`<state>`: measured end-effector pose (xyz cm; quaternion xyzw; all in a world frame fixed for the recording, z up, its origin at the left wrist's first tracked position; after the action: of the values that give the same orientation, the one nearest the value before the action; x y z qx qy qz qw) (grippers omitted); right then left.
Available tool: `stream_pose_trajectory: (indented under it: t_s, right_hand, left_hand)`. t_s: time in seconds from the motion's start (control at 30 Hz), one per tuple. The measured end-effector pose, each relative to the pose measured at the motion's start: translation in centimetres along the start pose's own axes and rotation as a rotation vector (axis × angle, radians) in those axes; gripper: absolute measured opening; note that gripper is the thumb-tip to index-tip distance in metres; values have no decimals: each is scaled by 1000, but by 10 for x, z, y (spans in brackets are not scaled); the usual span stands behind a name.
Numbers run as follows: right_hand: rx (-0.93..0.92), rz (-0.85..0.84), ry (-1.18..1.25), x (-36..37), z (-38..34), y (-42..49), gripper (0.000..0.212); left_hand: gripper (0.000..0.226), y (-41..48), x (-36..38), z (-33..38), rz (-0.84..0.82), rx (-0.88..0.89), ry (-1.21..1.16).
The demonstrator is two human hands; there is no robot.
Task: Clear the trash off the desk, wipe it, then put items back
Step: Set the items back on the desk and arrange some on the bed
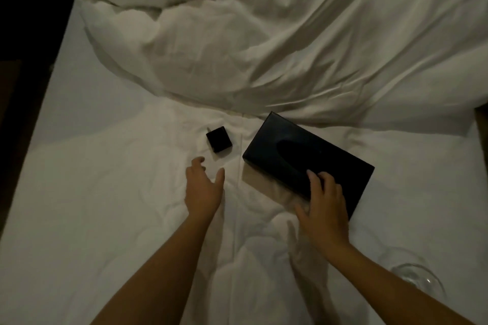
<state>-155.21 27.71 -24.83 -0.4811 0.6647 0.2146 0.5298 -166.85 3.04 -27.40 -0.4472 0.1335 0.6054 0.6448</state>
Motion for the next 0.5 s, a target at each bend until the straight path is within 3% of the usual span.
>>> stream_pose_trajectory:
  t_s: [0.23,0.5]
  right_hand:
    - [-79,205,-89,-3,-6,34,56]
    - [-56,235,-32,2,2,25,50]
  left_hand:
    - [84,76,19,27,-3,-40,39]
    - [72,91,35,15,-71,-36,123]
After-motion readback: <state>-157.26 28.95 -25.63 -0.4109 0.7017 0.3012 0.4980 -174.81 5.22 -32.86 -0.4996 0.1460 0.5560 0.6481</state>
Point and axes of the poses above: each hand's wrist, its own y-axis towards the middle knuckle, its own x-axis out of the palm, z = x × y, the point moved 9 cm from there along y, towards the middle knuckle, and after that the axes turned 3 degrees about x, right-handed, at the moved point
